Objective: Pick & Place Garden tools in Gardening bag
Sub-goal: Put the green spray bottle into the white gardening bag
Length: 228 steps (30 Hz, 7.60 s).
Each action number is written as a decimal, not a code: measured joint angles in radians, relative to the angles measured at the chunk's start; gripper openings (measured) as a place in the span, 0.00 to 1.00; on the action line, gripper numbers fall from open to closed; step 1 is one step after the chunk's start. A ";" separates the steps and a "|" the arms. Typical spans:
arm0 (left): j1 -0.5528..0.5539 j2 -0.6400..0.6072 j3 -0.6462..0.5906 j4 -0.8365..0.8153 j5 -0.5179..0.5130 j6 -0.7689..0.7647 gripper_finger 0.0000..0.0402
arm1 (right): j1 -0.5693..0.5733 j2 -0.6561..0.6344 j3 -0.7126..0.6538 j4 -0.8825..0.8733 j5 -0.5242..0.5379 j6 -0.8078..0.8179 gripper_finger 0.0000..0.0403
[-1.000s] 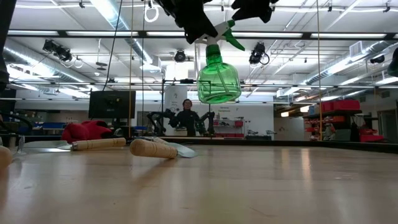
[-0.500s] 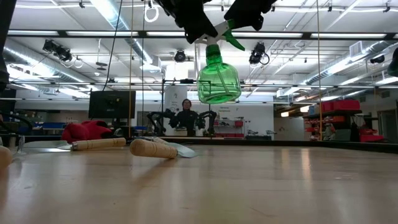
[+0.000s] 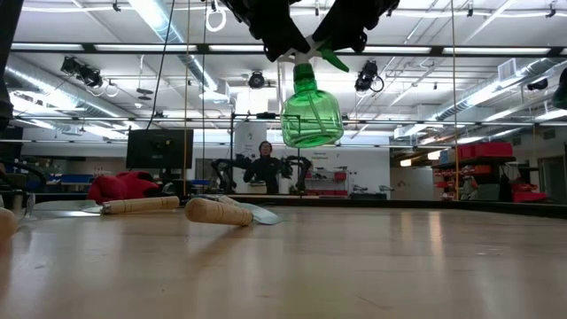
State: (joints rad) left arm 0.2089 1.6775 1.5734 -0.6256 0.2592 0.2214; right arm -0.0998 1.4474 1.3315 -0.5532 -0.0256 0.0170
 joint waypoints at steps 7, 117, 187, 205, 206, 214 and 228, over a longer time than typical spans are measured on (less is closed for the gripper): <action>0.000 0.000 0.000 0.000 0.000 0.000 0.17 | -0.005 0.000 0.000 0.001 -0.001 -0.002 0.45; -0.016 0.022 0.000 -0.086 -0.079 -0.026 0.17 | -0.004 0.019 0.000 -0.116 -0.031 -0.026 0.45; -0.016 0.021 -0.001 -0.131 -0.101 -0.027 0.17 | -0.026 0.185 0.183 -0.145 -0.060 -0.130 0.35; -0.016 0.021 -0.001 -0.127 -0.101 -0.028 0.17 | -0.026 0.185 0.183 -0.182 -0.035 -0.130 0.32; -0.016 0.021 -0.001 -0.127 -0.101 -0.028 0.17 | -0.026 0.185 0.183 -0.183 -0.035 -0.130 0.32; -0.016 0.021 -0.001 -0.126 -0.101 -0.028 0.17 | -0.026 0.185 0.183 -0.191 -0.037 -0.131 0.28; -0.016 0.021 -0.001 -0.127 -0.099 -0.028 0.17 | -0.026 0.185 0.183 -0.190 -0.046 -0.139 0.14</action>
State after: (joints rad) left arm 0.1932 1.6989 1.5726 -0.7525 0.1604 0.1936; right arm -0.1254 1.6329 1.5150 -0.7433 -0.0715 -0.1219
